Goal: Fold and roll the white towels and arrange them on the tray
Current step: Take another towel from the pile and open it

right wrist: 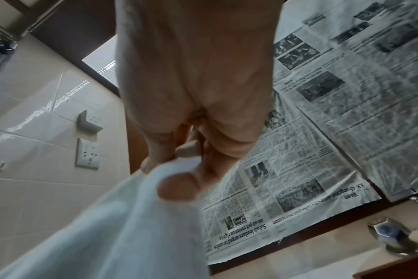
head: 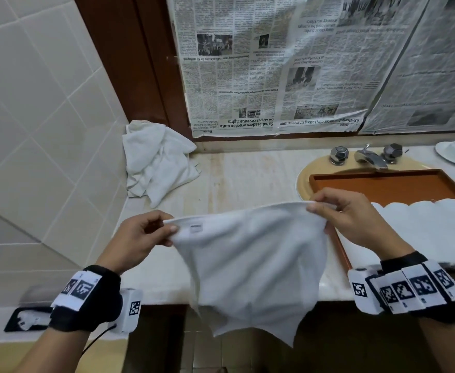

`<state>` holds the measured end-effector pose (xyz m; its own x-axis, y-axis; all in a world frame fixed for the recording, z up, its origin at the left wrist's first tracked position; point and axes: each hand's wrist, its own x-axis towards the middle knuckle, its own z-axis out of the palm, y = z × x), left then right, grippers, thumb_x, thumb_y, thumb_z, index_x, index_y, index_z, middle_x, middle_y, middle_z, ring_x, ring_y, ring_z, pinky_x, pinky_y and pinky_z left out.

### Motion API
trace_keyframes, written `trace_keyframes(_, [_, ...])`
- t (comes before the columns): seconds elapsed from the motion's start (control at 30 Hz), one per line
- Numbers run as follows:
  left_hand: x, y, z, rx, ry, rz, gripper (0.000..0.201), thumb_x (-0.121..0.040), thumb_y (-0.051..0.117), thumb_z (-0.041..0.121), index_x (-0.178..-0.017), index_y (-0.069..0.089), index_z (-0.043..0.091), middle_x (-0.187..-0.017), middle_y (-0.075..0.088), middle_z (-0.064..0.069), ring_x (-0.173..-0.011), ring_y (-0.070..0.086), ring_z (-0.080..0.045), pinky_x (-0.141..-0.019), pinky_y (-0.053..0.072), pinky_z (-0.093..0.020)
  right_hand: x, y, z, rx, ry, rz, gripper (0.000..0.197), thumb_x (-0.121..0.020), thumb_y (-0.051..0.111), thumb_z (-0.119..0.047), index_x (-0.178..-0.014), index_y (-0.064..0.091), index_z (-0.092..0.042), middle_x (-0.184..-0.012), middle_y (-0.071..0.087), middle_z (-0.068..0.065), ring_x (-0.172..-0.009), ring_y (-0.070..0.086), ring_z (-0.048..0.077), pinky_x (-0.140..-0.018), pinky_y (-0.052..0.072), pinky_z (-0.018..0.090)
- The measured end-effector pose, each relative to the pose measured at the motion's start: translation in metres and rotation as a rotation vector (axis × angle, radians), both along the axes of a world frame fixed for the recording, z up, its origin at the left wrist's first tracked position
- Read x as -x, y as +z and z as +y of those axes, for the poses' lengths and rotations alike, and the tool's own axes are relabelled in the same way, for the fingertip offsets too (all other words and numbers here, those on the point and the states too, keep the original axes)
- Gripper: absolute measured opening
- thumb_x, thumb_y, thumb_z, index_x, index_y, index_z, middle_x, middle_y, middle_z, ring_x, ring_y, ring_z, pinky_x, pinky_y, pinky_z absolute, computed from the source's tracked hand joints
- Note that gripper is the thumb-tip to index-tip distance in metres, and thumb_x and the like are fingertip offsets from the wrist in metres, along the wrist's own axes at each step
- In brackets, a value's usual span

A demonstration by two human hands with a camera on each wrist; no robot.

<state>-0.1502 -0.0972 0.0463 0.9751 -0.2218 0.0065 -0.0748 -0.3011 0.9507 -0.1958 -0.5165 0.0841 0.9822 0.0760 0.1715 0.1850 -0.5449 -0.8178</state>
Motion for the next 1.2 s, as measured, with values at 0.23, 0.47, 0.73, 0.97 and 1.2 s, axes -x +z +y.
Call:
trace_keyframes(0.23, [-0.001,0.009,-0.006,-0.063,0.000,-0.086,0.009,-0.093,0.067,0.011,-0.096,0.071,0.003,-0.085,0.067,-0.019,-0.072,0.066,-0.024,-0.070,0.058,-0.027,0.010,0.005,-0.001,0.058,0.012,-0.034,0.013,-0.090,0.070,-0.026,-0.085,0.071,-0.014,-0.077,0.068,0.002,-0.053,0.065,0.024,-0.057,0.051,0.028])
trace_keyframes(0.47, [0.003,0.012,-0.015,-0.086,0.004,-0.114,0.008,-0.092,0.068,0.011,-0.094,0.071,0.004,-0.071,0.065,-0.008,-0.065,0.065,-0.019,-0.065,0.055,-0.021,0.018,-0.008,-0.010,0.063,-0.091,-0.041,0.011,-0.092,0.070,-0.023,-0.084,0.070,-0.015,-0.075,0.067,0.002,-0.051,0.063,0.023,-0.057,0.050,0.029])
trace_keyframes(0.73, [-0.012,0.013,-0.024,0.005,0.019,-0.095,0.008,-0.094,0.066,0.008,-0.094,0.069,0.001,-0.077,0.060,-0.008,-0.070,0.060,-0.016,-0.065,0.059,-0.026,0.010,-0.012,-0.014,0.051,-0.098,0.016,0.009,-0.092,0.069,-0.025,-0.087,0.071,-0.017,-0.081,0.071,0.003,-0.060,0.068,0.021,-0.063,0.055,0.037])
trace_keyframes(0.97, [-0.056,0.018,-0.008,-0.285,0.013,-0.164,0.008,-0.090,0.073,0.020,-0.084,0.071,0.015,-0.072,0.066,-0.007,-0.062,0.062,-0.013,-0.056,0.055,-0.028,-0.026,-0.012,-0.023,0.051,-0.094,0.157,0.008,-0.092,0.068,-0.011,-0.096,0.068,-0.004,-0.088,0.073,0.016,-0.072,0.073,0.021,-0.073,0.052,0.031])
trace_keyframes(1.2, [-0.110,0.025,-0.021,-0.229,0.096,-0.138,0.010,-0.091,0.072,0.016,-0.090,0.068,0.007,-0.072,0.066,-0.007,-0.052,0.064,-0.010,-0.049,0.053,-0.021,-0.086,-0.008,-0.016,0.095,-0.258,0.025,0.007,-0.093,0.066,-0.012,-0.094,0.069,-0.006,-0.088,0.072,0.012,-0.068,0.072,0.018,-0.068,0.058,0.028])
